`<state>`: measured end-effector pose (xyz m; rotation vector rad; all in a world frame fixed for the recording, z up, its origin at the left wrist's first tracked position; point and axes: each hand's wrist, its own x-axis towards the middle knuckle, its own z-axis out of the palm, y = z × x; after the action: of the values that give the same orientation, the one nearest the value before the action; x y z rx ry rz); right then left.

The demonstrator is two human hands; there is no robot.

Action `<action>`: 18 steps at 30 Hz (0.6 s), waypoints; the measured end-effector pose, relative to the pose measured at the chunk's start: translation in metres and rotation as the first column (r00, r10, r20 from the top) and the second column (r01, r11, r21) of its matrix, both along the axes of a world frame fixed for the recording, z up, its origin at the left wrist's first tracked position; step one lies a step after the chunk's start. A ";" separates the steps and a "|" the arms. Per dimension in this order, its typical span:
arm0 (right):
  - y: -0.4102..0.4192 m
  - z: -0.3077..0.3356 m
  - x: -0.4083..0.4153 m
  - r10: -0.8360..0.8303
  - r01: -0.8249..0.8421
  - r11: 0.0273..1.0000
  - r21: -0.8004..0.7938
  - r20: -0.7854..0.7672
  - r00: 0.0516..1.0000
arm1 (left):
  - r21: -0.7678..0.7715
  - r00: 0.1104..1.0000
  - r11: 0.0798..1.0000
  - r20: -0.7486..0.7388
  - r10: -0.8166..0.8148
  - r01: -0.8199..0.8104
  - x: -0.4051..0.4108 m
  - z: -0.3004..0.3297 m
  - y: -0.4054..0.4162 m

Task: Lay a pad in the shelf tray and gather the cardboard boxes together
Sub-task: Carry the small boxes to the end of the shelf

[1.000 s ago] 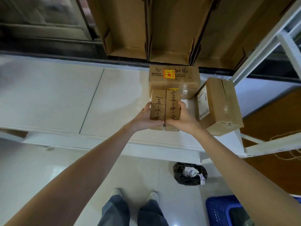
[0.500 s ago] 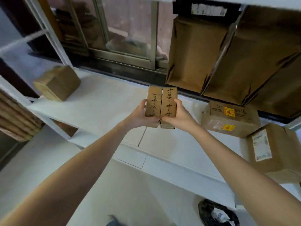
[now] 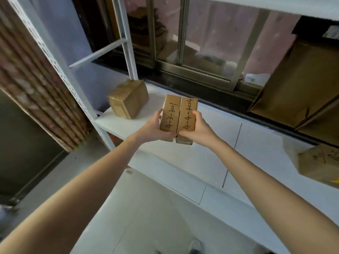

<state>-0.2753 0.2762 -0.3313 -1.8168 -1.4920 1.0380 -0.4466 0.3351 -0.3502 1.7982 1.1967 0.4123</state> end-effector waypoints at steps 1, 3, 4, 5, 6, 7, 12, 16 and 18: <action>0.009 -0.003 -0.010 0.012 -0.011 1.000 -0.014 0.006 1.000 | -0.013 1.000 1.000 -0.008 -0.002 0.002 -0.011 -0.004 0.009; 0.029 -0.013 -0.027 0.031 -0.031 0.999 -0.039 0.017 0.999 | -0.018 0.999 1.000 -0.030 -0.014 0.013 -0.030 -0.015 0.027; 0.039 -0.018 -0.034 0.040 -0.039 0.998 -0.052 0.022 0.999 | -0.011 0.999 1.000 -0.041 -0.028 0.028 -0.038 -0.021 0.036; 0.050 -0.024 -0.039 0.047 -0.045 0.997 -0.069 0.027 0.999 | -0.004 0.998 0.999 -0.049 -0.044 0.044 -0.043 -0.027 0.046; 0.060 -0.031 -0.043 0.053 -0.050 0.995 -0.085 0.033 0.998 | 0.009 0.997 0.998 -0.061 -0.056 0.057 -0.048 -0.033 0.055; 0.071 -0.036 -0.047 0.055 -0.051 0.994 -0.099 0.038 0.998 | 0.022 0.995 0.997 -0.074 -0.070 0.072 -0.052 -0.038 0.066; 0.126 -0.060 -0.058 0.054 -0.048 0.988 -0.150 0.033 0.998 | 0.045 0.989 0.995 -0.125 -0.083 0.090 -0.063 -0.059 0.126; 0.159 -0.074 -0.064 0.012 -0.009 0.985 -0.174 0.016 1.000 | 0.059 0.952 0.988 -0.283 -0.118 0.140 -0.066 -0.067 0.167; 0.169 -0.080 -0.068 -0.012 0.011 0.981 -0.196 -0.004 1.000 | 0.060 0.916 0.983 -0.375 -0.141 0.176 -0.070 -0.071 0.181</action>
<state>-0.3438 0.4447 -0.4111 -1.9526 -1.4162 1.2197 -0.5162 0.5160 -0.4212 2.1000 1.2864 0.0313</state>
